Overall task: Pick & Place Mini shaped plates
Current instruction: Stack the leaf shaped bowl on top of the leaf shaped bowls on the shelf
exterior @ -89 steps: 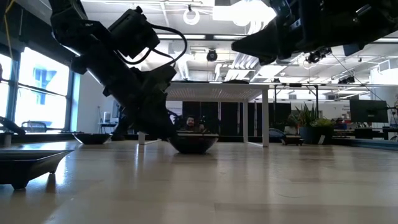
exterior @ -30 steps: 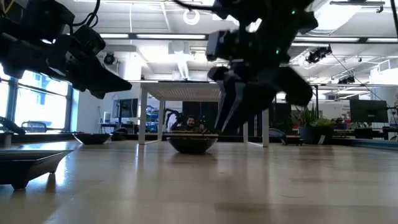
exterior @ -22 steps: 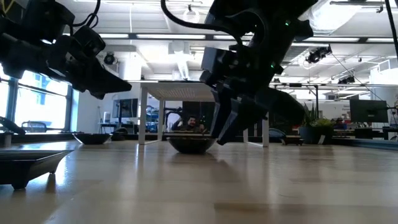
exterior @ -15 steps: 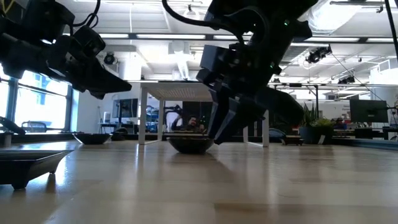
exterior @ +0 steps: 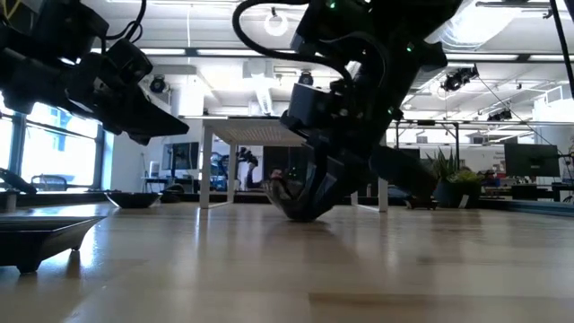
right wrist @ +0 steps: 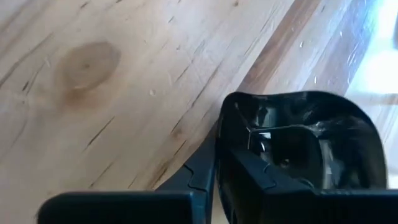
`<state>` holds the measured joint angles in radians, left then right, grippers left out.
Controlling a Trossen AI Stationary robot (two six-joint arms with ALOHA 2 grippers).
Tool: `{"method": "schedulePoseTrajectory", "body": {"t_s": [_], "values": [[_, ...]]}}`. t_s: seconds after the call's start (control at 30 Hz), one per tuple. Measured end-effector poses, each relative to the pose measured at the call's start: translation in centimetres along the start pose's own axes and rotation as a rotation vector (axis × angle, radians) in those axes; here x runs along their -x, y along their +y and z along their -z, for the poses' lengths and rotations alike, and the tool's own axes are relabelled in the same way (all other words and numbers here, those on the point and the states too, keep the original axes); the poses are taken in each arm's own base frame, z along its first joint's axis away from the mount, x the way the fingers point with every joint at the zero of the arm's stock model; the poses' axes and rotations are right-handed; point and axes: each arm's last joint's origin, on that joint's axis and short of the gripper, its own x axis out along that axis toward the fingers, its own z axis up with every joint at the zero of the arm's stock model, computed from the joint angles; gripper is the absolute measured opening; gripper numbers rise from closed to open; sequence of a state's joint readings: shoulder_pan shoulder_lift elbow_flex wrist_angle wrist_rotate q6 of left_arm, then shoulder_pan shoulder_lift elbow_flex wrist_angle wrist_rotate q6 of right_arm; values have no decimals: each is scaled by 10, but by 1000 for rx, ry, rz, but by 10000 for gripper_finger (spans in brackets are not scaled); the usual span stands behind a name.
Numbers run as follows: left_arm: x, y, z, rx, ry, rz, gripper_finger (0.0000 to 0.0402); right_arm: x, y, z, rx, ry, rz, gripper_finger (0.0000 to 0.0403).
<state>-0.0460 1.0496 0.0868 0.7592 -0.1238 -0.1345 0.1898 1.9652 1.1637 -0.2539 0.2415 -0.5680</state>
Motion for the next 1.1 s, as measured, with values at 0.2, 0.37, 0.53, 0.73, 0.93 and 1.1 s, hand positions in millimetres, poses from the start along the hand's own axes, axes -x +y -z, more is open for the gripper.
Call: {"method": "schedulePoseTrajectory", "body": {"t_s": [0.2, 0.37, 0.53, 0.73, 0.93, 1.1], "values": [[0, 0, 0, 0, 3, 1, 1, 0, 0, -1, -1, -1, 27, 27], [0, 0, 0, 0, 2, 1, 1, 3, -2, -3, -9, 2, 55, 4], [0, 0, 0, 1, 2, 5, 1, 6, 1, -7, 1, -9, 78, 4], [0, 0, 0, 0, 1, 5, 1, 14, 7, -11, 19, -16, 59, 5], [0, 0, 0, 1, 0, 2, 1, 41, 9, -22, 47, -59, 120, 2], [0, 0, 0, 1, -1, 2, 1, 73, 6, -27, 40, -105, 166, 3]]}}
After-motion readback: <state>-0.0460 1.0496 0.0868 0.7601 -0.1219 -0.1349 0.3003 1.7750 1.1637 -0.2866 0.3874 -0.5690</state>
